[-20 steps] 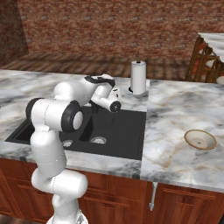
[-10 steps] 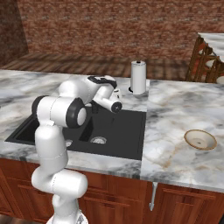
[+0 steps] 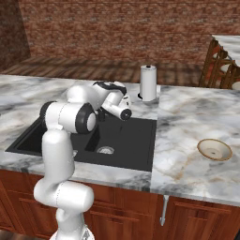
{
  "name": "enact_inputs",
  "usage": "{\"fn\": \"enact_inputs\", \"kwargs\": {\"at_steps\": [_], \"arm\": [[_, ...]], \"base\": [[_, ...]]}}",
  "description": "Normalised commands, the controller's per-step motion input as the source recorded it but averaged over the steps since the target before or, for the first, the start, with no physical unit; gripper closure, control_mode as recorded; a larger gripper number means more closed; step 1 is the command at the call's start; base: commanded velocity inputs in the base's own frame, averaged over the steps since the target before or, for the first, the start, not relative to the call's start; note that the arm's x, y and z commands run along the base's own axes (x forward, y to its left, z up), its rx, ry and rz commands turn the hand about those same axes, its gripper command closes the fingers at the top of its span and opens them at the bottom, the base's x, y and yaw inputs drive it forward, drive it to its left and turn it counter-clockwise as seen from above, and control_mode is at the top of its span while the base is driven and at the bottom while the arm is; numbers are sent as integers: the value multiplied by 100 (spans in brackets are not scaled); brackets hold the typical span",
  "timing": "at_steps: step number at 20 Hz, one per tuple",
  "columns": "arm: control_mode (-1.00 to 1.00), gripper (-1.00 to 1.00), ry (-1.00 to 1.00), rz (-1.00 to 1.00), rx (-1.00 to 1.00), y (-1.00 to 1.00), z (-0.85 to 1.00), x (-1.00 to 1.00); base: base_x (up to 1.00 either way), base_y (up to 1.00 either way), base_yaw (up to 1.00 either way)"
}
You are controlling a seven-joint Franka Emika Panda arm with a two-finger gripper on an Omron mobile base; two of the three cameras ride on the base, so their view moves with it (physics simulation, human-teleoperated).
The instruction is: Rinse each bowl for a few seconds and place them down in the sink or on the counter.
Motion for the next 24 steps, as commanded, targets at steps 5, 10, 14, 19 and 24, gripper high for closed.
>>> {"fn": "enact_inputs", "kwargs": {"at_steps": [5,10,14,19,24], "arm": [[-100,-100,0,0,0,0,-7,26],[-100,-100,2,0,0,0,-11,27],[-100,-100,4,0,0,0,-14,29],[-100,-100,4,0,0,0,-13,30],[-100,-100,2,0,0,0,-9,29]], "base": [[0,0,0],[0,0,0],[0,0,0],[0,0,0],[0,0,0]]}}
